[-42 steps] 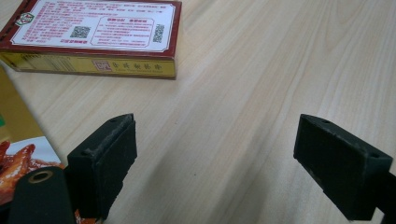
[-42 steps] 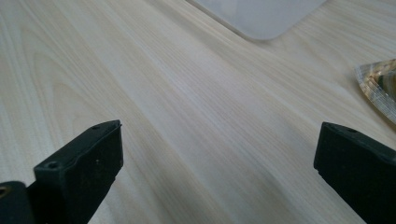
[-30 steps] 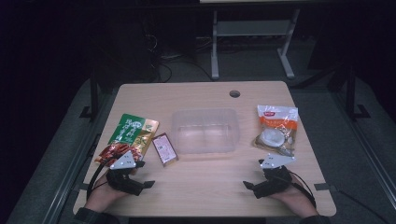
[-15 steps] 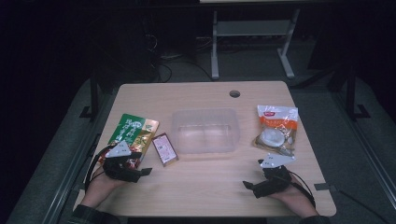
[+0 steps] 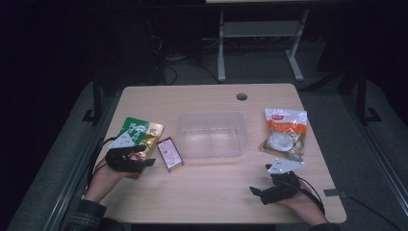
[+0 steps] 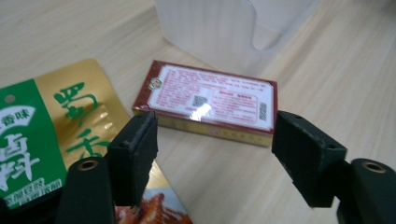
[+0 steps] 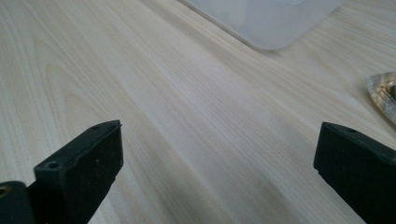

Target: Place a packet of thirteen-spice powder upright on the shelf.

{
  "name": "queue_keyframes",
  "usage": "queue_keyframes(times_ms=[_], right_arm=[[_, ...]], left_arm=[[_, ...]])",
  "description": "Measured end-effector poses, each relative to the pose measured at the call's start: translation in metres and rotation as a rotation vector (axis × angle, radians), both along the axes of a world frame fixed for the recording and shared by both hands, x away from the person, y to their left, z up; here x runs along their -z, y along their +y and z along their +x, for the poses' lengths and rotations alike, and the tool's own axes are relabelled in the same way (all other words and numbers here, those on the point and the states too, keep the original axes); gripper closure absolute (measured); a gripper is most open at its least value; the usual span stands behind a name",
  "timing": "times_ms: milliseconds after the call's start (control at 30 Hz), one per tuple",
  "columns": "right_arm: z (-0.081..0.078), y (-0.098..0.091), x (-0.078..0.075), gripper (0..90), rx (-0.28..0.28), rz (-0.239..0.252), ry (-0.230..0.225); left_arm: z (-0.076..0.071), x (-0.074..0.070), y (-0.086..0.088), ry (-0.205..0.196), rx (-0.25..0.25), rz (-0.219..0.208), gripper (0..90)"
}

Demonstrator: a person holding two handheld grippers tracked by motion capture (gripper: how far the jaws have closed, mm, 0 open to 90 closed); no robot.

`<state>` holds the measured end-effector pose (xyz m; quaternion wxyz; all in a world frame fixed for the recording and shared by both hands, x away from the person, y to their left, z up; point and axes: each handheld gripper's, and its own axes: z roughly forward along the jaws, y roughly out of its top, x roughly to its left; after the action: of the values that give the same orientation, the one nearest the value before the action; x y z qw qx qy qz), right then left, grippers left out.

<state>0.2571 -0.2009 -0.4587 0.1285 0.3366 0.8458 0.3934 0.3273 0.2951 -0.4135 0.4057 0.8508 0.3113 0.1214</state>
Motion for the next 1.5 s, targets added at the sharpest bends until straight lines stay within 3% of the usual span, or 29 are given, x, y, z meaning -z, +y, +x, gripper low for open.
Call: queue_keyframes(times_ms=[267, 333, 633, 700, 833, 933, 1200, 1333, 1500], right_arm=[[0.002, -0.002, 0.002, 1.0, 0.013, 0.002, 0.013], [0.002, -0.001, 0.003, 0.9, 0.000, -0.007, 0.014], [0.002, -0.001, 0.003, 1.0, -0.011, -0.010, 0.013], [0.002, -0.001, 0.003, 1.0, -0.007, -0.011, 0.014], [0.002, -0.001, 0.003, 1.0, -0.007, -0.009, 0.011], [0.002, -0.002, 0.003, 1.0, -0.008, -0.009, 0.009], [0.004, 0.000, 0.005, 1.0, -0.001, -0.004, 0.023], [0.005, -0.001, 0.006, 1.0, 0.001, 0.000, 0.019], [0.005, -0.002, 0.005, 1.0, 0.007, 0.004, 0.019]], left_arm=[[0.017, 0.000, -0.006, 0.008, 0.012, 0.021, 47.4], [0.024, 0.000, -0.008, 0.015, 0.009, 0.021, 60.6], [0.047, 0.006, -0.014, 0.027, -0.031, 0.038, 89.5], [0.054, 0.007, -0.015, 0.032, -0.034, 0.064, 89.7], [0.068, 0.011, -0.018, 0.020, -0.052, 0.044, 89.8], [0.073, 0.014, -0.019, 0.030, -0.052, 0.079, 89.8], [0.093, 0.025, -0.018, 0.053, -0.091, 0.066, 89.8], [0.095, 0.035, -0.020, 0.088, -0.093, 0.083, 89.9], [0.095, 0.037, -0.020, 0.102, -0.087, 0.095, 89.9]])
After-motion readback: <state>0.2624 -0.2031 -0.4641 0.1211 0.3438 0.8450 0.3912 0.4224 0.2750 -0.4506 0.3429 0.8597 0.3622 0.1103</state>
